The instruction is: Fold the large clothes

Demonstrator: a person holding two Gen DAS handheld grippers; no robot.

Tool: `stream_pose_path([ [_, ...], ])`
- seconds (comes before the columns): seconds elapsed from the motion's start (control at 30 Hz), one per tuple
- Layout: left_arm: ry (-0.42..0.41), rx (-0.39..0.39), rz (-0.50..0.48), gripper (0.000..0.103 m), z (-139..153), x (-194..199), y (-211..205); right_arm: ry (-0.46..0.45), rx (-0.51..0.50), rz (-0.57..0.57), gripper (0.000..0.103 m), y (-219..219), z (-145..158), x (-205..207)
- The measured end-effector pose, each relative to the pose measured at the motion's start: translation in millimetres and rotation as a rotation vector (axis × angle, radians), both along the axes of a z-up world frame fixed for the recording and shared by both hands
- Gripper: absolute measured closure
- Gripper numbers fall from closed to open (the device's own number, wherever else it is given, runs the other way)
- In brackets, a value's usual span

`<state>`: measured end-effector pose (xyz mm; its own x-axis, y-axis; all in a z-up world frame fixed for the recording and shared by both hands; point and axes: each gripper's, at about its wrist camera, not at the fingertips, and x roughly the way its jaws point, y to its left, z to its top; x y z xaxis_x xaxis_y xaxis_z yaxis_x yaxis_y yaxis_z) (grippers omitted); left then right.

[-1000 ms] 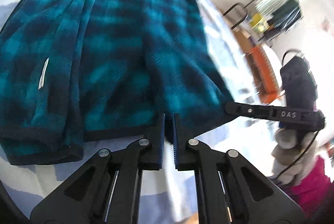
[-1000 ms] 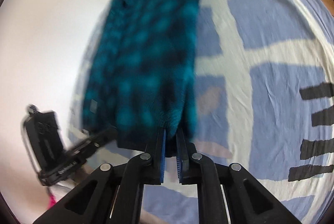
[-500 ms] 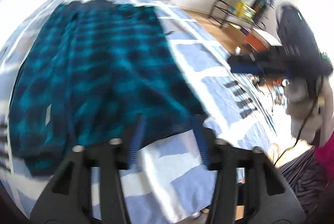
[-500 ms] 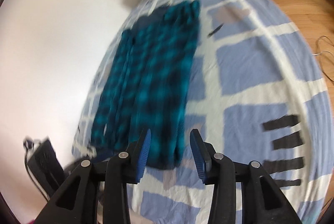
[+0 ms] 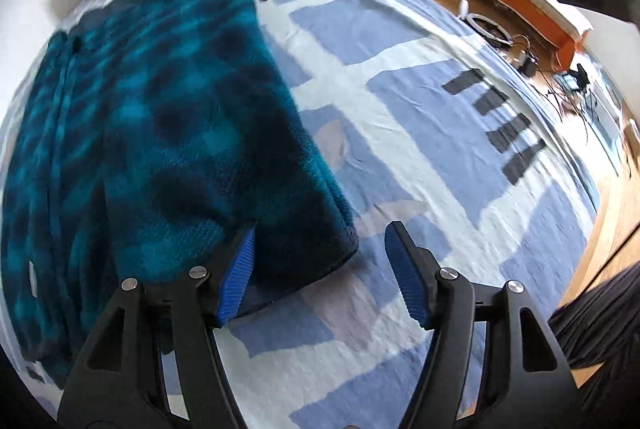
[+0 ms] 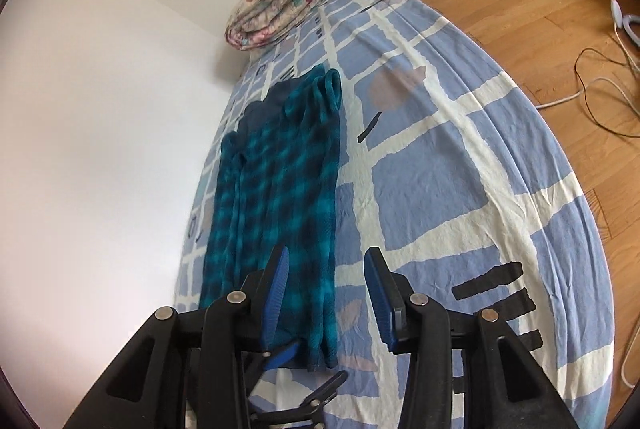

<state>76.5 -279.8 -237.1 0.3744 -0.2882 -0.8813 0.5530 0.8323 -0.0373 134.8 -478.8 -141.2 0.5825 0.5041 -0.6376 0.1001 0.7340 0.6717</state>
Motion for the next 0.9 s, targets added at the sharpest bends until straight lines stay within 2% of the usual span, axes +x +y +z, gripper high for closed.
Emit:
stream_pose_path([
  [0.1,-0.046,0.036,-0.027,0.037,-3,-3,-5,0.000,0.014,-0.005,0.061,-1,0,2],
  [0.17,-0.050,0.027,-0.027,0.038,-3,-3,-5,0.006,0.021,-0.006,0.061,0,-1,4],
  [0.23,-0.070,0.029,-0.020,0.052,-2,-1,-4,0.016,0.020,-0.001,0.061,2,-4,6],
  [0.27,-0.080,0.030,-0.023,0.063,-1,0,-3,0.018,0.016,0.002,0.061,4,-5,8],
  [0.37,-0.067,0.011,-0.034,0.088,3,6,-1,0.026,-0.009,0.007,0.061,9,-7,14],
  [0.4,-0.043,-0.015,-0.027,0.091,6,9,2,0.029,-0.015,0.010,0.061,11,-9,16],
  [0.43,-0.021,-0.047,-0.016,0.092,9,11,6,0.034,-0.020,0.013,0.061,13,-10,20],
  [0.5,0.064,-0.188,0.037,0.093,19,19,26,0.046,-0.026,0.028,0.059,16,-14,27],
  [0.6,0.129,-0.365,0.115,0.094,36,26,56,0.064,-0.052,0.048,0.057,26,-20,43],
  [0.67,0.127,-0.419,0.136,0.094,46,27,68,0.071,-0.070,0.064,0.056,33,-25,58],
  [0.73,0.120,-0.442,0.147,0.094,54,27,74,0.071,-0.063,0.076,0.048,43,-29,78],
  [0.77,0.115,-0.448,0.150,0.094,56,26,76,0.072,-0.046,0.081,0.041,46,-32,86],
  [0.8,0.110,-0.455,0.154,0.094,58,26,77,0.075,-0.023,0.083,0.038,50,-36,98],
  [0.9,0.104,-0.474,0.164,0.094,61,25,79,0.087,-0.023,0.079,0.038,60,-48,133],
])
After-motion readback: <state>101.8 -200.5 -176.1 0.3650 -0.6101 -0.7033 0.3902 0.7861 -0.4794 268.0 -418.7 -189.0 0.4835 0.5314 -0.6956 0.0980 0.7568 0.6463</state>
